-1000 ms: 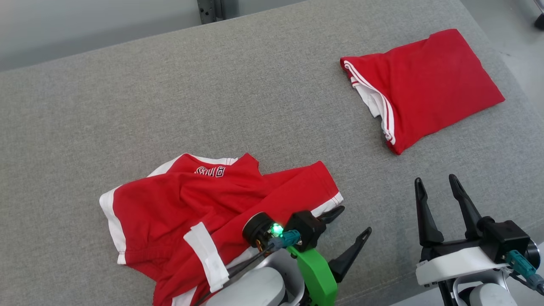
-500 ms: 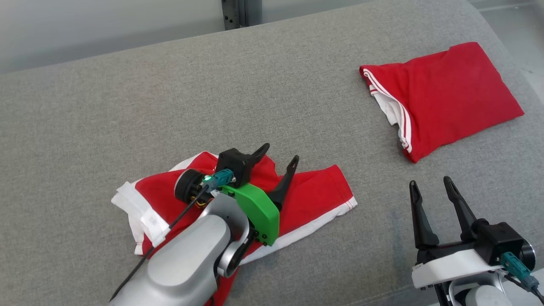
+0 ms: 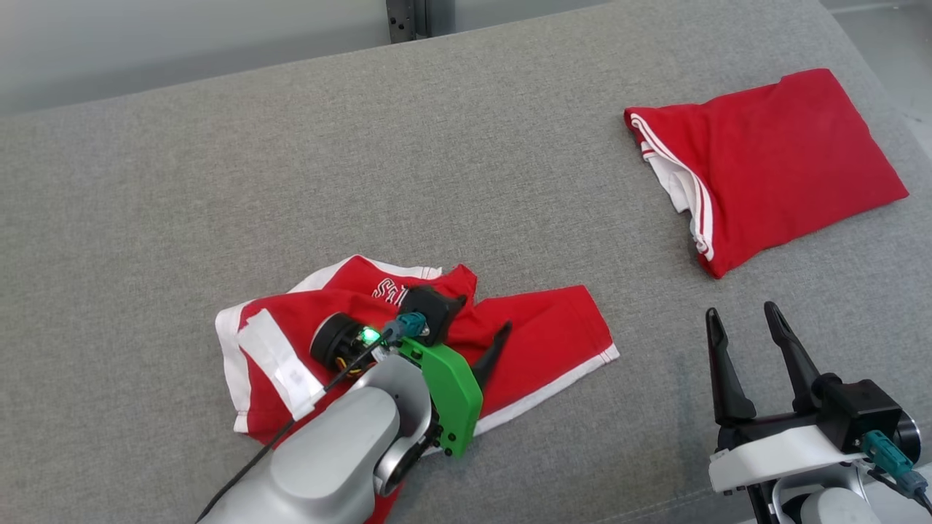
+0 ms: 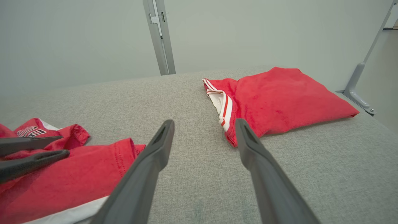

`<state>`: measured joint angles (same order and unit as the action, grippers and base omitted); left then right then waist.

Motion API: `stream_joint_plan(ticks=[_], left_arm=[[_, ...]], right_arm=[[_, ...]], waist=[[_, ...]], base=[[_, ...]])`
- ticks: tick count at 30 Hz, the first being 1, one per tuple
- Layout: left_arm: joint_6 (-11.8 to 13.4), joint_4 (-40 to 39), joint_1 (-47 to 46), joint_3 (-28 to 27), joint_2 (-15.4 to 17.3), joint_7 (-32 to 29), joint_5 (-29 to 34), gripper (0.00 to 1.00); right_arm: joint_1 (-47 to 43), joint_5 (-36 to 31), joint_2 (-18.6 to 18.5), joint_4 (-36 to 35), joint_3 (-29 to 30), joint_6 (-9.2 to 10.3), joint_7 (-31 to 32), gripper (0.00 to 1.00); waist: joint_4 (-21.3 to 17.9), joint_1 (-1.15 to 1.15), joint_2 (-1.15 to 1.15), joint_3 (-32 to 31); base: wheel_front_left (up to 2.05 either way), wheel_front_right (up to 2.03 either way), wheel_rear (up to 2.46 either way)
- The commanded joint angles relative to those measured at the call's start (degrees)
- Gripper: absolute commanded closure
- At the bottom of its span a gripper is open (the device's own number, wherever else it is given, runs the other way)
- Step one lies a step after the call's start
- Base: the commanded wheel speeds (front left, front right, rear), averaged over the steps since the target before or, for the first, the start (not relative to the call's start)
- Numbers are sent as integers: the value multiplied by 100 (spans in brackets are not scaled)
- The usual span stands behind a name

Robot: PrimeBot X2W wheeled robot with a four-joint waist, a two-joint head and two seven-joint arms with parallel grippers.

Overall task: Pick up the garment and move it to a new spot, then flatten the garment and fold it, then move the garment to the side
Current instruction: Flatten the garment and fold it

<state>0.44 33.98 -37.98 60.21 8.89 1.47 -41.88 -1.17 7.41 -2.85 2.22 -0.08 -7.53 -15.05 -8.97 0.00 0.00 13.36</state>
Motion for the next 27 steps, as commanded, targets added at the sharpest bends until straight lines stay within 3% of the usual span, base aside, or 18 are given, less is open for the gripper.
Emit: stream_joint_plan(ticks=[1,14,15,16,17,21,27], left_arm=[[-36,-6,105,50,6,-25,63,0],[273,-211,100,237,286,-386,179,0],[247,-205,109,240,307,-438,147,45],[221,-184,126,255,316,-479,125,63],[185,-165,146,278,327,-517,107,100],[190,-214,105,225,362,-410,81,100],[704,-933,30,-162,685,87,216,100]], right_arm=[[-61,23,-7,14,13,8,-17,0],[-35,17,-8,25,-10,8,-17,0],[-30,18,-9,24,-7,8,-17,0],[-28,22,-8,25,-2,8,-17,0],[-28,26,-8,29,2,8,-17,0],[-31,60,-8,41,18,8,-17,0],[-162,67,-8,35,65,8,-17,0]], waist=[[29,0,0,-33],[98,0,0,-149],[89,0,0,-146],[81,0,0,-147],[69,0,0,-148],[14,0,0,-172],[-64,0,0,-299]], base=[[0,0,0],[0,0,0],[0,0,0],[0,0,0],[0,0,0],[0,0,0],[0,0,0]])
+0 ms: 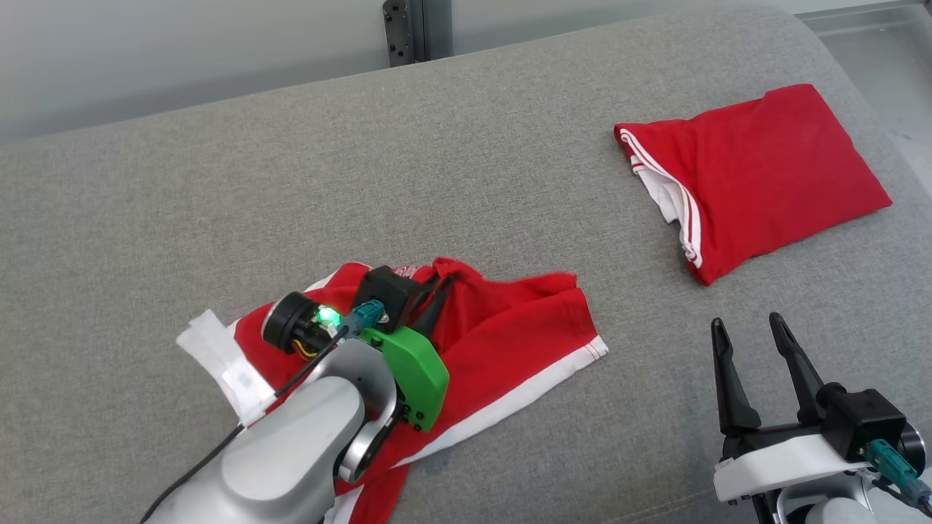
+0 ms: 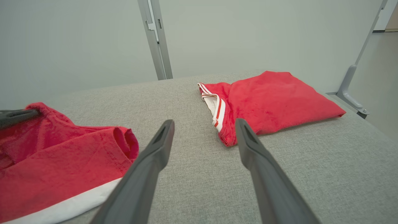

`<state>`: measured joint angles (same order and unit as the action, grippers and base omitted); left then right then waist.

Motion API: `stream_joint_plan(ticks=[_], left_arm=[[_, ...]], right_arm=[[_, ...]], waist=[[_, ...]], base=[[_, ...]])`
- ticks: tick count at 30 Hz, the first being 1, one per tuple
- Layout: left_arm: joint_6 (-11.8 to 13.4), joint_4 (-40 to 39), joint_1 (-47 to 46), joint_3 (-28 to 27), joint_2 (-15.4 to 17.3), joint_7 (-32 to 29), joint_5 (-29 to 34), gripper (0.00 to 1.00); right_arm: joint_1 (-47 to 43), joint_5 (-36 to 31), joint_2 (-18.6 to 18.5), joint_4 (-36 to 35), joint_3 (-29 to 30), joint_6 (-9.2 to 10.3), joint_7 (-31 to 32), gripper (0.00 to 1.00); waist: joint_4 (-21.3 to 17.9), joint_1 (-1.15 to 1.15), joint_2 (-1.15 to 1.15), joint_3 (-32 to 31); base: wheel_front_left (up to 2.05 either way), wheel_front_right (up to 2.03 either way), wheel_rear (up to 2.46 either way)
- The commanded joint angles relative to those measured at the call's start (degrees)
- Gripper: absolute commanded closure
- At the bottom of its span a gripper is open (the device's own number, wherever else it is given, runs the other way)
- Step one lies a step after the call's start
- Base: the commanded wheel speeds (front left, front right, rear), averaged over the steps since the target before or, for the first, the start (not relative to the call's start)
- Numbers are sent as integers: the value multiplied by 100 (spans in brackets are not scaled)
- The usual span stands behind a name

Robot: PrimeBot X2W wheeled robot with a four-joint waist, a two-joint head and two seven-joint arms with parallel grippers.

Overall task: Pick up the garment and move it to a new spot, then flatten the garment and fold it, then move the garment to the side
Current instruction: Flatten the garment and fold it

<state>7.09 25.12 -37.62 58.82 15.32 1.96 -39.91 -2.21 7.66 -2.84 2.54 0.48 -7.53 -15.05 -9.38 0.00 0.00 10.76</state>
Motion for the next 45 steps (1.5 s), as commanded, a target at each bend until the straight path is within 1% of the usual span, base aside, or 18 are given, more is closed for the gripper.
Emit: stream_joint_plan(ticks=[1,5,8,10,13,18,24,25,28,29,30,31,32,35,38,41,43,45], left_arm=[[130,-249,13,-71,135,60,34,100],[441,-1061,169,-200,531,-27,69,100],[641,-1580,243,-300,749,-140,31,100],[752,-1705,270,-382,863,-144,16,100],[775,-1575,190,-487,850,-93,-60,100],[513,-797,-141,-584,689,38,-141,100],[10,344,-802,-511,556,396,91,100],[-77,510,-922,-437,578,455,231,100],[-329,1063,-1202,-375,457,747,344,100],[-396,1243,-1268,-373,405,861,349,96],[-436,1478,-1272,-422,340,923,262,61],[-490,1639,-1265,-447,300,971,213,29],[-535,1780,-1238,-537,232,1035,97,0],[-651,2087,-993,-779,73,1183,-215,0],[-583,2070,-640,-1266,-23,1291,-610,0],[-326,1550,-117,-1852,16,1332,-691,0],[-74,919,511,-2332,53,1319,-563,0],[89,298,1291,-2710,-14,1318,-518,0]], right_arm=[[-80,41,-9,1,22,8,-17,0],[-146,36,-8,3,60,8,-17,0],[-169,29,-9,10,74,8,-17,0],[-132,31,-8,11,52,8,-17,0],[-61,37,-9,15,1,8,-17,0],[65,34,-10,35,-141,8,-17,0],[171,44,-10,32,-140,8,-17,0],[164,48,-10,34,-128,8,-17,0],[156,68,-7,50,-104,8,-17,0],[159,66,-9,49,-102,8,-17,0],[163,69,-8,49,-99,8,-17,0],[169,70,-9,52,-106,8,-17,0],[184,68,-7,51,-110,8,-17,0],[166,38,-10,16,-57,8,-17,0],[46,-54,-11,-58,28,8,-17,0],[-74,-158,-13,-174,162,8,-17,0],[-140,-226,-9,-256,251,8,-17,0],[-223,-275,-8,-314,345,8,-17,0]], waist=[[-26,0,0,-58],[-20,0,0,-139],[-3,0,0,-171],[-1,0,0,-169],[-11,0,0,-142],[-142,0,0,4],[-338,0,0,249],[-355,0,0,284],[-373,0,0,355],[-372,0,0,371],[-368,0,0,387],[-367,0,0,396],[-361,0,0,397],[-277,0,0,337],[-140,0,0,173],[45,0,0,-45],[190,0,0,-181],[331,0,0,-304]], base=[[0,0,0],[0,0,0],[0,0,0],[0,0,0],[0,0,0],[0,0,0],[0,0,0],[0,0,0],[0,0,0],[0,0,0],[0,0,0],[0,0,0],[0,0,0],[0,0,0],[0,0,0],[0,0,0],[0,0,0],[0,0,0]])
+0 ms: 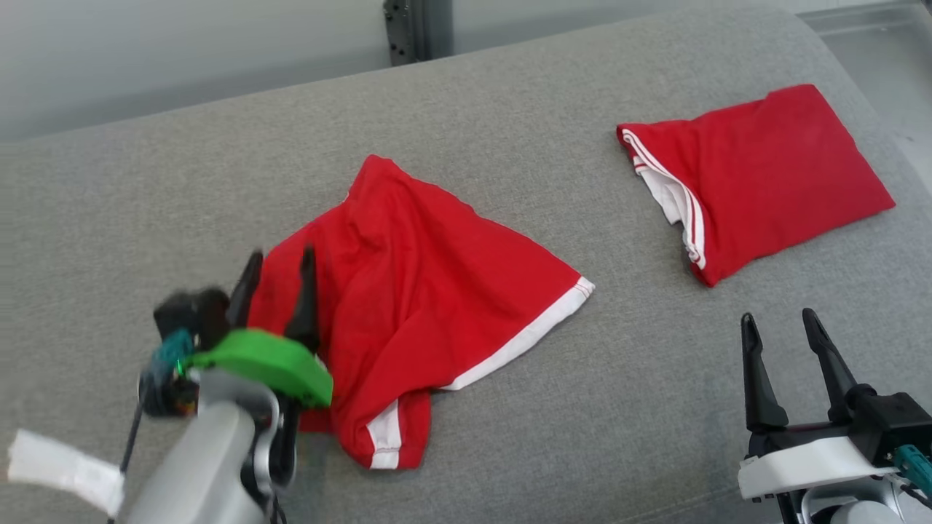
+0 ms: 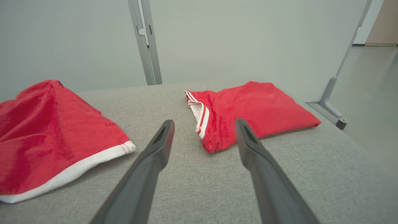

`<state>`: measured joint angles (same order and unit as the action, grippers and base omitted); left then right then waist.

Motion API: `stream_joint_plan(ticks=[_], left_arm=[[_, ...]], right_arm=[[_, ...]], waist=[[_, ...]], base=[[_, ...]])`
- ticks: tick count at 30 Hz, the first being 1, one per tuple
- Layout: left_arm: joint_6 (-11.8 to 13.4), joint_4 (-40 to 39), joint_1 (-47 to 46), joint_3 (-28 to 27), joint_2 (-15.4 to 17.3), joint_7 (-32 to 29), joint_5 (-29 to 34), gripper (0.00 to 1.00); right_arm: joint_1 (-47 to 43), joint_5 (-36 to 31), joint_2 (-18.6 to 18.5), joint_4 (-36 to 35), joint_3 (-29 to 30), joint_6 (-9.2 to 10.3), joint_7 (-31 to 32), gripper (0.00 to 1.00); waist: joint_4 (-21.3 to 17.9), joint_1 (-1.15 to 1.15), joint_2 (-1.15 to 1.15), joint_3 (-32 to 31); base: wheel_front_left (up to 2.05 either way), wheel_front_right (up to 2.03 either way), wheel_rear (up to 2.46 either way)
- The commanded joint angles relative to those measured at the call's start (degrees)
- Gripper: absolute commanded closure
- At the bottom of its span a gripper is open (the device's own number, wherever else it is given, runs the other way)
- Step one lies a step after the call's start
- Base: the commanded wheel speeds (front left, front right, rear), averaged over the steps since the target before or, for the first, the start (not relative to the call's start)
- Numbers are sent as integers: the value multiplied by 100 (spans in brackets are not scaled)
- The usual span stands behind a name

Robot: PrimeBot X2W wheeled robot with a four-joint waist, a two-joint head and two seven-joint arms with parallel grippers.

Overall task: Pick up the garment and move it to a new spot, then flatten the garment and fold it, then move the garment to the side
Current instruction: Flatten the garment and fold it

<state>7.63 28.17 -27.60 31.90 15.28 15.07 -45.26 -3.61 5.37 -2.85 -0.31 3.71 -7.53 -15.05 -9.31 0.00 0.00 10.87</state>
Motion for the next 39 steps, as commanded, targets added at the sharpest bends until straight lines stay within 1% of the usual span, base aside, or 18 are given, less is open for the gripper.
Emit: stream_joint_plan(ticks=[1,2,4,6,7,9,13,15,19,21,24,25,26,29,32,35,38,39], left_arm=[[127,-298,613,-177,-23,3,59,0],[193,-531,959,-305,-43,4,73,0],[263,-792,1633,-427,-122,4,-119,0],[349,-849,2008,-467,-32,6,-153,0],[362,-859,2137,-484,-21,2,-202,0],[297,-881,2286,-493,-53,-30,-319,0],[224,-829,2153,-450,15,-257,-364,0],[147,-771,2014,-375,24,-450,-395,0],[-66,-524,1770,-307,-92,-717,-566,0],[-134,-309,1627,-242,-75,-868,-556,0],[-289,6,1466,-167,-158,-1057,-665,0],[-303,113,1419,-163,-141,-1081,-650,12],[-330,213,1348,-176,-121,-1023,-613,100],[-428,387,1151,-260,-37,-877,-597,100],[-338,450,862,-470,229,-705,-530,100],[-269,512,556,-617,496,-666,-447,100],[-261,687,191,-663,688,-796,-380,100],[-263,783,60,-638,756,-834,-311,98]], right_arm=[[-122,-72,-9,-39,52,8,-17,0],[-155,-84,-10,-44,72,8,-17,0],[-218,-112,-9,-60,119,8,-17,0],[-263,-106,-7,-59,115,8,-17,0],[-281,-112,-6,-47,82,7,-17,0],[-307,-122,-7,-22,7,8,-17,0],[-228,-134,-10,-9,-81,8,-17,0],[-183,-135,-12,-8,-123,8,-17,0],[-142,-137,-12,24,-162,8,-17,0],[-123,-104,-10,35,-151,8,-17,0],[-106,-50,-10,47,-149,8,-17,0],[-105,-34,-10,54,-146,8,-17,0],[-97,-14,-11,60,-144,8,-17,0],[-86,23,-11,62,-128,8,-17,0],[-100,63,-10,60,-107,8,-17,0],[-116,79,-9,96,-128,8,-17,0],[-72,108,-10,142,-144,8,-17,0],[-60,107,-9,166,-164,8,-17,0]], waist=[[385,0,0,-374],[446,0,0,-429],[570,0,0,-517],[686,0,0,-566],[734,0,0,-575],[807,0,0,-582],[838,0,0,-532],[812,0,0,-485],[685,0,0,-389],[612,0,0,-341],[511,0,0,-290],[481,0,0,-275],[455,0,0,-264],[397,0,0,-229],[391,0,0,-196],[425,0,0,-159],[466,0,0,-119],[476,0,0,-109]], base=[[0,0,0],[0,0,0],[0,0,0],[0,0,0],[0,0,0],[0,0,0],[0,0,0],[0,0,0],[0,0,0],[0,0,0],[0,0,0],[0,0,0],[0,0,0],[0,0,0],[0,0,0],[0,0,0],[0,0,0],[0,0,0]])
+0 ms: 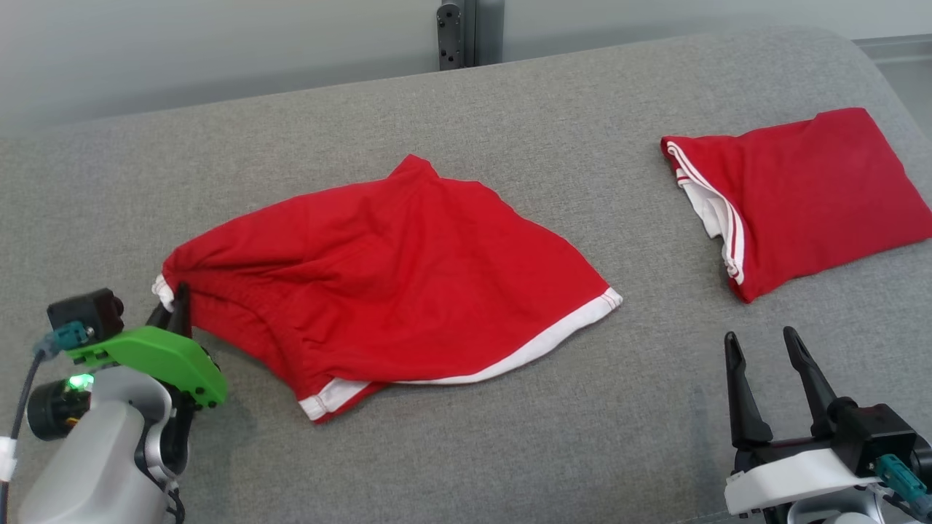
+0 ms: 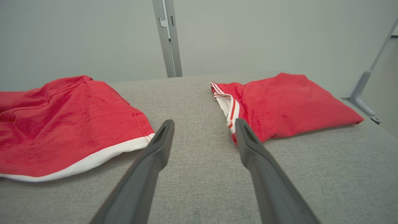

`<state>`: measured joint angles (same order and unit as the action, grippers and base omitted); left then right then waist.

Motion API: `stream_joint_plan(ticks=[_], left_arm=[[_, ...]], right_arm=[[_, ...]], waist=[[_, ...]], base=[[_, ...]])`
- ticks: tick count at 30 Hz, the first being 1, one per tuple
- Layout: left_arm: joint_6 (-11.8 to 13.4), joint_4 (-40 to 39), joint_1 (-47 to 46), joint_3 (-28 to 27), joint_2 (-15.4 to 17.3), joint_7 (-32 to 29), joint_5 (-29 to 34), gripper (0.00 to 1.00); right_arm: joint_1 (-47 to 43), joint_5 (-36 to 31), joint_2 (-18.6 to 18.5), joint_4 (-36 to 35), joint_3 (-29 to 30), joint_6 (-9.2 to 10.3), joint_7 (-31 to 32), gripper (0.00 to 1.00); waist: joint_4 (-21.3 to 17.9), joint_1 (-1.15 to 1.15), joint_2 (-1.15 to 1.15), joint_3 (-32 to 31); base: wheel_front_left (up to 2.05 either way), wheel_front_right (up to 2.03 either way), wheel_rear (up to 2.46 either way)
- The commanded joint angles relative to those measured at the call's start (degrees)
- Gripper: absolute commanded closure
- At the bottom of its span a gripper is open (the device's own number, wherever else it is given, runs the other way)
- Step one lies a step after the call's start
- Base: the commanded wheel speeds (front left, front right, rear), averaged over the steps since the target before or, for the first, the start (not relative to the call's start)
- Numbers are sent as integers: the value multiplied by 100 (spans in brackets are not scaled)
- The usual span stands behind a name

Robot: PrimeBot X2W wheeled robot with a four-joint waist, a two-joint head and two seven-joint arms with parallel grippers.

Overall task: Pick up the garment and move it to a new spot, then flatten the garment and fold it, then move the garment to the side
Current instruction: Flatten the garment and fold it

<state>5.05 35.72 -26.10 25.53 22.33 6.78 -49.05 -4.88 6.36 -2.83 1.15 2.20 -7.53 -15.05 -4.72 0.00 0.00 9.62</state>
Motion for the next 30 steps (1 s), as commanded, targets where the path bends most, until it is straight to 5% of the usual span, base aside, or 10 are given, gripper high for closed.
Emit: stream_joint_plan(ticks=[1,3,4,5,13,21,25,30], left_arm=[[-24,127,-204,16,86,-20,108,85],[-37,362,-475,78,147,132,272,48],[-55,514,-542,121,134,171,322,11],[-86,643,-575,146,88,168,329,0],[-223,861,-322,69,102,695,401,0],[308,-1351,1418,-966,-195,837,1256,0],[180,-2409,2382,-1438,-599,838,1819,0],[-388,-3040,3202,-1786,-993,840,2648,0]], right_arm=[[82,10,-12,40,-34,8,-17,0],[126,14,-14,76,-55,8,-17,0],[148,18,-13,91,-69,8,-17,0],[160,19,-13,103,-78,8,-17,0],[59,-67,-13,16,-28,8,-17,0],[-115,-347,-12,-338,241,8,-17,0],[-173,-425,-26,-396,371,8,-17,0],[-221,-399,-30,-371,449,8,-17,0]], waist=[[23,0,0,31],[33,0,0,71],[34,0,0,79],[34,0,0,76],[44,0,0,-11],[397,0,0,-320],[645,0,0,-549],[858,0,0,-816]], base=[[0,0,0],[0,0,0],[0,0,0],[0,0,0],[0,0,0],[0,0,0],[0,0,0],[0,0,0]])
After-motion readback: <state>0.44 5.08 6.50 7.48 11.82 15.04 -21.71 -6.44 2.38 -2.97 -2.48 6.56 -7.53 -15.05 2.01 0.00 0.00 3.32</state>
